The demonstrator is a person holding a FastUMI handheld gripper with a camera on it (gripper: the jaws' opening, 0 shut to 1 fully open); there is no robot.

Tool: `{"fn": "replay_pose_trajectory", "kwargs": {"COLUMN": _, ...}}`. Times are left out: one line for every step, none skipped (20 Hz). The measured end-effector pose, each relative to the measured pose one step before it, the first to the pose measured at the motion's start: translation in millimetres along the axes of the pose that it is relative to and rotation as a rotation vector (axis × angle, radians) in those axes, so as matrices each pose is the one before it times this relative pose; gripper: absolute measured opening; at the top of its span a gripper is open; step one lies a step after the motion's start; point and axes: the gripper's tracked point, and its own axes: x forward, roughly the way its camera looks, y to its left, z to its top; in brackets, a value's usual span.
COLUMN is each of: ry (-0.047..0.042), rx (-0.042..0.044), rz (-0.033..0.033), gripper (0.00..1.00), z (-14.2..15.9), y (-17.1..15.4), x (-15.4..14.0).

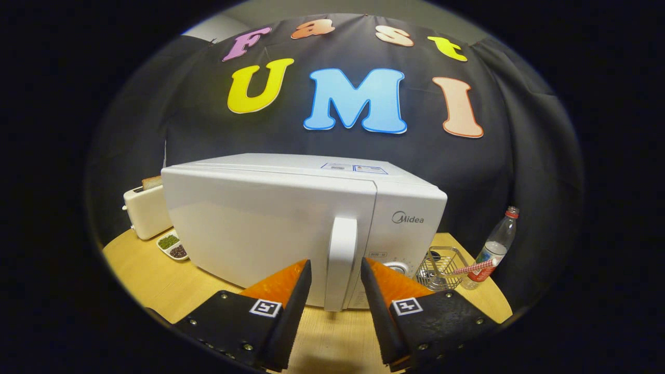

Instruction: Open the microwave, put the food inside, and close the microwave door.

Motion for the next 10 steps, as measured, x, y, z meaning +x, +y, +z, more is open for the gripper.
{"fn": "replay_pose_trajectory", "kwargs": {"ry": 0.0053, "rx": 0.00151, "rz": 0.01232, "gripper": 0.61, "z": -1.01, "y": 4.11, "x": 3.19}}
{"fn": "replay_pose_trajectory", "kwargs": {"ry": -0.00444, "rx": -0.01193, "rz": -0.02763, "gripper": 0.51, "z": 0.55, "y": -6.86, "x": 2.52}}
{"fn": "replay_pose_trajectory", "kwargs": {"ry": -0.00229, "rx": 0.00465, "rz": 0.00344, "gripper": 0.41, "z": -0.37, "y": 0.21, "x": -1.49}}
{"fn": "replay_pose_trajectory", "kwargs": {"ry": 0.00508, "rx": 0.00713, "rz": 0.00257, "gripper": 0.36, "z": -0.46, "y": 1.93, "x": 0.64}}
{"fn": "replay_pose_trajectory", "kwargs": {"ry": 0.00766, "rx": 0.00506, "rz": 0.00363, "gripper": 0.36, "z": -1.42, "y": 0.17, "x": 2.41}}
{"fn": "replay_pose_trajectory", "kwargs": {"ry": 0.00256, "rx": 0.01992, "rz": 0.00346, "gripper": 0.35, "z": -0.19, "y": -0.85, "x": 0.97}}
{"fn": "replay_pose_trajectory", "kwargs": {"ry": 0.008, "rx": 0.01291, "rz": -0.00109, "gripper": 0.27, "z": 0.69, "y": 0.26, "x": -0.17}}
{"fn": "replay_pose_trajectory", "kwargs": {"ry": 0.00159, "rx": -0.00157, "rz": 0.0002, "gripper": 0.27, "z": 1.49, "y": 0.02, "x": -1.11}}
{"fn": "replay_pose_trajectory", "kwargs": {"ry": 0.00643, "rx": 0.00388, "rz": -0.00801, "gripper": 0.27, "z": -0.98, "y": -0.26, "x": -0.86}}
{"fn": "replay_pose_trajectory", "kwargs": {"ry": 0.00463, "rx": -0.01194, "rz": -0.00356, "gripper": 0.17, "z": 0.72, "y": -0.66, "x": 0.21}}
